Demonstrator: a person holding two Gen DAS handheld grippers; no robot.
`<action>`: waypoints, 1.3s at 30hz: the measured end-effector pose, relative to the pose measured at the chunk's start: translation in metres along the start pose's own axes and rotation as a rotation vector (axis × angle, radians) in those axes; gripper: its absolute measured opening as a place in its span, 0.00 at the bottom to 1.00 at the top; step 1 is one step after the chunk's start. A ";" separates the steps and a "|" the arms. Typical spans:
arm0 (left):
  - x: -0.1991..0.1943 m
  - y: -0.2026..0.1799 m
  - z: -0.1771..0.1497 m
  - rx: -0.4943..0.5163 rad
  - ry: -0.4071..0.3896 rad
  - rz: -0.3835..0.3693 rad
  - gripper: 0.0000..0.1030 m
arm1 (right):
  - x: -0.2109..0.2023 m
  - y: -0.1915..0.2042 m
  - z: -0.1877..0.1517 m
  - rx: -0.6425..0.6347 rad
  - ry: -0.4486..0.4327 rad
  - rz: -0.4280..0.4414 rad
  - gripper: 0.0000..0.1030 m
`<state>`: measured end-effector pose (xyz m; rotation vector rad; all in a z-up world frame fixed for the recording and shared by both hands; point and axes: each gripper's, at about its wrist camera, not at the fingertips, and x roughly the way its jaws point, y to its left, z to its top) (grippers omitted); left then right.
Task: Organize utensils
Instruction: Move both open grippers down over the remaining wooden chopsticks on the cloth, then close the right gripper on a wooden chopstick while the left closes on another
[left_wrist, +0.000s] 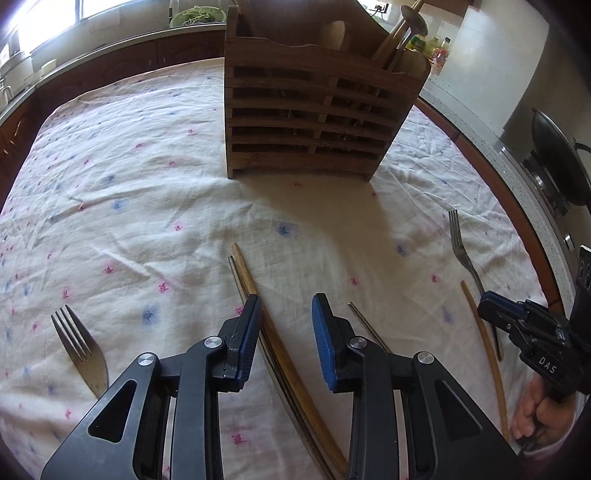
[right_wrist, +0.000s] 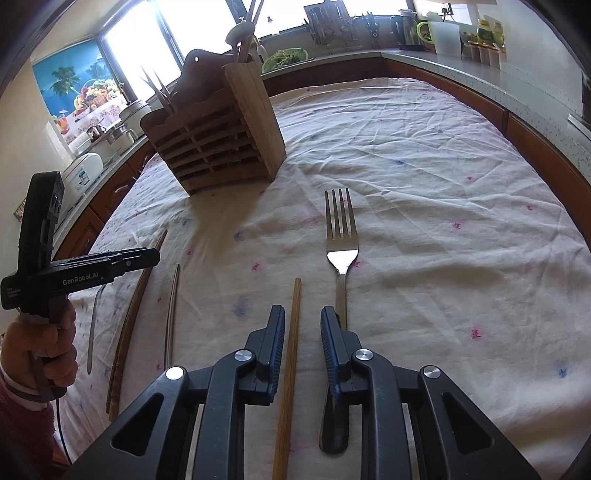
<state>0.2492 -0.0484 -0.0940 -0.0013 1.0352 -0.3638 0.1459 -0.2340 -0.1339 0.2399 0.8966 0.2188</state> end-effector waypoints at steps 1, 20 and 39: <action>0.001 0.001 -0.001 0.001 0.004 -0.005 0.26 | 0.000 0.000 0.000 -0.001 -0.002 0.000 0.20; 0.021 -0.014 0.020 0.064 0.032 0.022 0.26 | 0.023 0.019 0.019 -0.137 0.065 -0.055 0.19; 0.027 -0.032 0.024 0.144 0.005 0.095 0.08 | 0.018 0.034 0.005 -0.206 0.055 -0.137 0.06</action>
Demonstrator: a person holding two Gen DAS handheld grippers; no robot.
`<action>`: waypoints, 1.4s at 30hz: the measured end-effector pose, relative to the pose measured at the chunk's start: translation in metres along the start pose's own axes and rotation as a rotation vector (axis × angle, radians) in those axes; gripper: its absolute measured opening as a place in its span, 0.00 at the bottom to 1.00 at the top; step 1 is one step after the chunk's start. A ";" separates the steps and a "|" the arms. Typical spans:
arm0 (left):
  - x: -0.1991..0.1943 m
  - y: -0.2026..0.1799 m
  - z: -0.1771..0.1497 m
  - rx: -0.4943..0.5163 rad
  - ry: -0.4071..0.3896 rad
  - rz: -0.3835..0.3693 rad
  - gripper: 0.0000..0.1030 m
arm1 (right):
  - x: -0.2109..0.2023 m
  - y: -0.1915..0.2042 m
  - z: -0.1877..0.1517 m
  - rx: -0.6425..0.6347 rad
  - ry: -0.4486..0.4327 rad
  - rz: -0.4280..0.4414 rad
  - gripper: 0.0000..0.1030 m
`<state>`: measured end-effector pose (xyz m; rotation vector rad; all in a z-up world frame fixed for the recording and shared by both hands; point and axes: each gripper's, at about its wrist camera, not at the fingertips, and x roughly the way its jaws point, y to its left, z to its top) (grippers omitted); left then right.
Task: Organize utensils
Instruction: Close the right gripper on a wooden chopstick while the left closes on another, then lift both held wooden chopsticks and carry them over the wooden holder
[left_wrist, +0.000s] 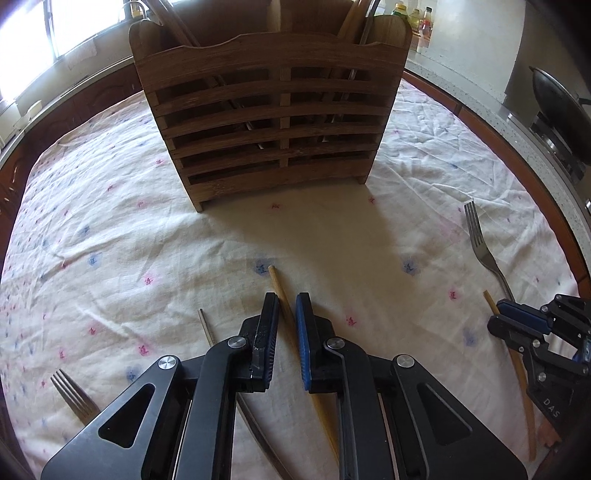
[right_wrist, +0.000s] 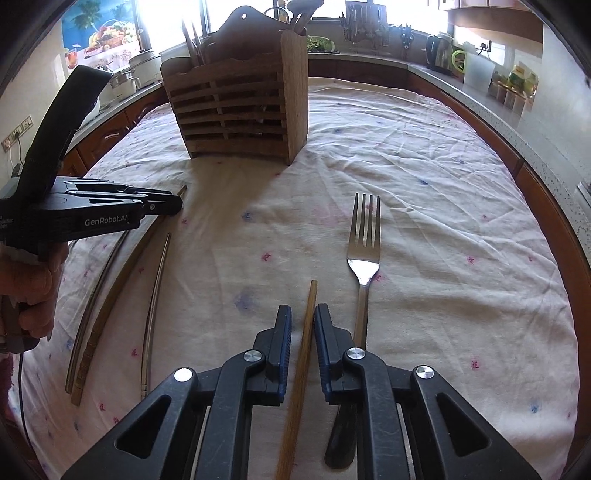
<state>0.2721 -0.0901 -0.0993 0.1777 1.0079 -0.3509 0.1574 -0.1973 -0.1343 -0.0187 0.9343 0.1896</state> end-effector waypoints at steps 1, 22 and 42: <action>-0.002 0.000 -0.001 -0.005 0.000 -0.010 0.07 | -0.001 -0.001 0.000 0.011 0.000 0.011 0.06; -0.197 0.028 -0.036 -0.150 -0.407 -0.182 0.04 | -0.157 0.000 0.047 0.094 -0.402 0.187 0.05; -0.229 0.042 -0.024 -0.164 -0.511 -0.127 0.05 | -0.174 0.004 0.086 0.087 -0.505 0.211 0.05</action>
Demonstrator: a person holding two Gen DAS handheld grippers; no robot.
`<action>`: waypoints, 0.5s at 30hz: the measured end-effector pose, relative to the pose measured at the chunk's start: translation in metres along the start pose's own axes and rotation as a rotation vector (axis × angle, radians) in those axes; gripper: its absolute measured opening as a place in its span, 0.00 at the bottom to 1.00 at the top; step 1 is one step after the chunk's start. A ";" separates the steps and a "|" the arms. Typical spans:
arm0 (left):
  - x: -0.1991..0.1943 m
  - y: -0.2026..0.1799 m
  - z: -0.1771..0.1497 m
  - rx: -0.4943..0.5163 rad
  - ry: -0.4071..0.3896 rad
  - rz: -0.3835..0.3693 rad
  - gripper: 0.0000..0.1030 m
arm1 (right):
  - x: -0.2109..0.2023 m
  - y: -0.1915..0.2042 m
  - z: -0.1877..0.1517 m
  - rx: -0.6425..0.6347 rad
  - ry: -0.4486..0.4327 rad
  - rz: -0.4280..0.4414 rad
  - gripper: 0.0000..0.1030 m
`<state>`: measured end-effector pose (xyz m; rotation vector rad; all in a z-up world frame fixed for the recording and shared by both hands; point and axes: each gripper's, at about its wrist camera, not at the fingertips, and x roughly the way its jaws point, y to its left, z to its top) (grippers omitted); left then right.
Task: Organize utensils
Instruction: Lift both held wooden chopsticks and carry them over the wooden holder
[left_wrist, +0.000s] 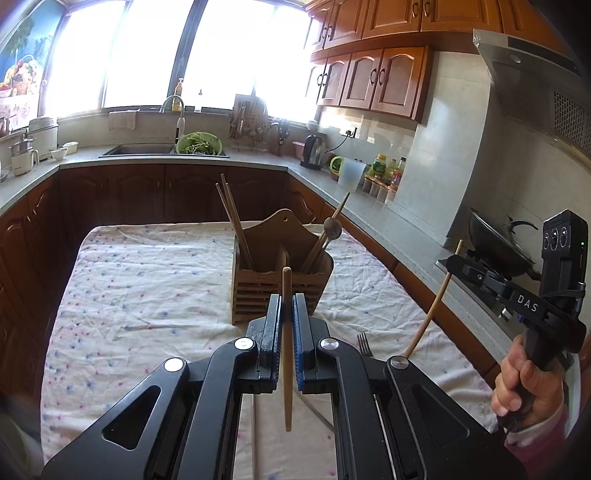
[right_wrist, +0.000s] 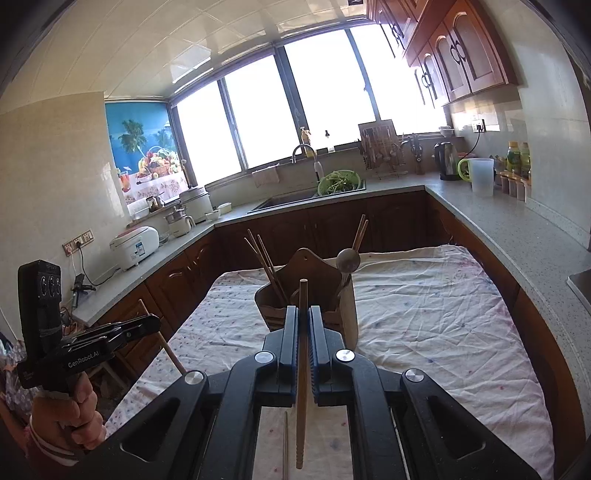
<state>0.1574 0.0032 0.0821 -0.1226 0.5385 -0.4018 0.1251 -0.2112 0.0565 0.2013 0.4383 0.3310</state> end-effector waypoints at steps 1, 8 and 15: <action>0.001 0.001 0.000 -0.003 -0.001 0.001 0.05 | 0.002 0.000 0.000 -0.001 0.000 0.001 0.05; 0.005 0.010 0.007 -0.025 -0.016 -0.003 0.05 | 0.010 -0.003 0.004 0.006 -0.005 0.002 0.05; 0.011 0.021 0.022 -0.046 -0.047 0.001 0.05 | 0.019 -0.007 0.016 0.014 -0.027 -0.015 0.05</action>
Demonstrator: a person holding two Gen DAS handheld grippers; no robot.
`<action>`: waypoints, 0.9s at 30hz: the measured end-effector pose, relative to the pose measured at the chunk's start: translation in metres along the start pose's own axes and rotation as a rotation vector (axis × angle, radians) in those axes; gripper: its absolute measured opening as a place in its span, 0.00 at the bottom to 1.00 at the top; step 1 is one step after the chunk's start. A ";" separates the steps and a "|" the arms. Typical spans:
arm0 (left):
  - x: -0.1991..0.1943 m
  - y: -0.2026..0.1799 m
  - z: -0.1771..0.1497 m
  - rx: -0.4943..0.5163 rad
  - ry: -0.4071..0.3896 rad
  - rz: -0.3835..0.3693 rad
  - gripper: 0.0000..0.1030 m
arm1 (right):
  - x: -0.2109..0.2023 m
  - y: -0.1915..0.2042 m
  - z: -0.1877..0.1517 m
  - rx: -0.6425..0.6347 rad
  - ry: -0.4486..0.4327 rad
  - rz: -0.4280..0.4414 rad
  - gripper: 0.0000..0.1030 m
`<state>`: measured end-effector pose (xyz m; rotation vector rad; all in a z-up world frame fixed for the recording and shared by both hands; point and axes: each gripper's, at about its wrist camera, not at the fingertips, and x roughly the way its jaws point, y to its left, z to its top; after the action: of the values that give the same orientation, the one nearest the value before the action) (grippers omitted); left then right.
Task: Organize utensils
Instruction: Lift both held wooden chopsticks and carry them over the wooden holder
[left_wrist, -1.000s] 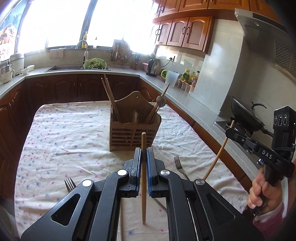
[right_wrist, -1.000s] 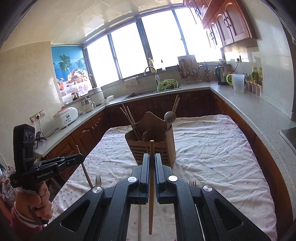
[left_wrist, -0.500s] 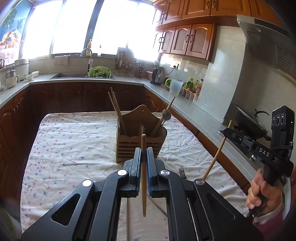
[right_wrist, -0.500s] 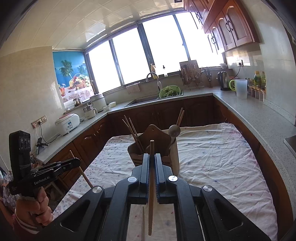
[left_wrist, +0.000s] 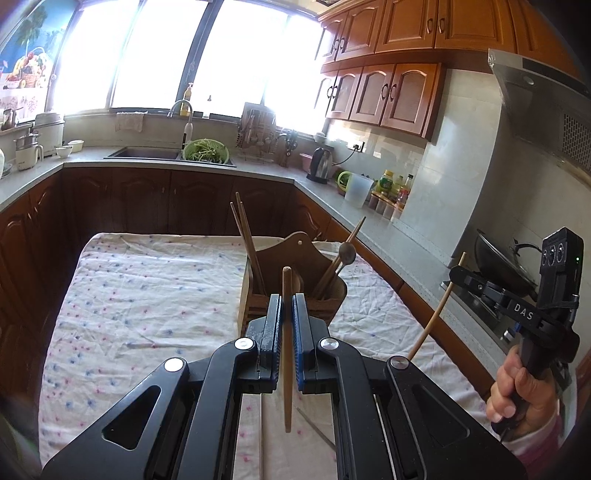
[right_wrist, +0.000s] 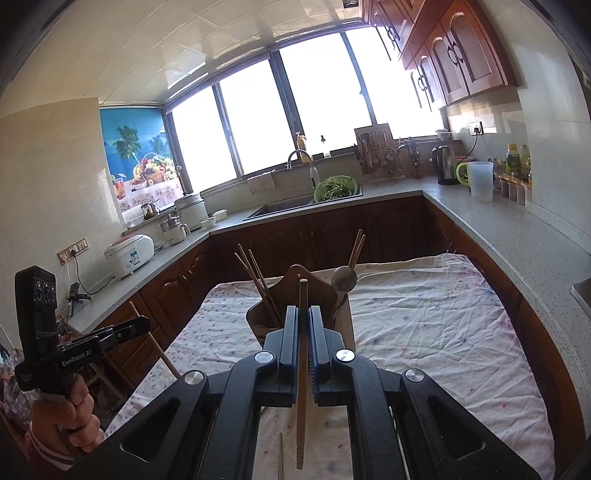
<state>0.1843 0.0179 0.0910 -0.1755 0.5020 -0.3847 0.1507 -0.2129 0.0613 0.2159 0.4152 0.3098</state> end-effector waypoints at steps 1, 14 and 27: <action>0.001 0.001 0.003 -0.002 -0.005 -0.001 0.05 | 0.001 -0.001 0.002 0.002 -0.004 -0.004 0.05; 0.009 0.012 0.054 -0.003 -0.112 -0.010 0.05 | 0.021 -0.007 0.044 0.015 -0.093 -0.022 0.05; 0.032 0.011 0.104 0.010 -0.207 0.001 0.05 | 0.053 -0.016 0.097 0.041 -0.194 -0.026 0.05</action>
<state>0.2651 0.0229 0.1639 -0.2028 0.2961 -0.3635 0.2425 -0.2240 0.1241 0.2780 0.2323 0.2519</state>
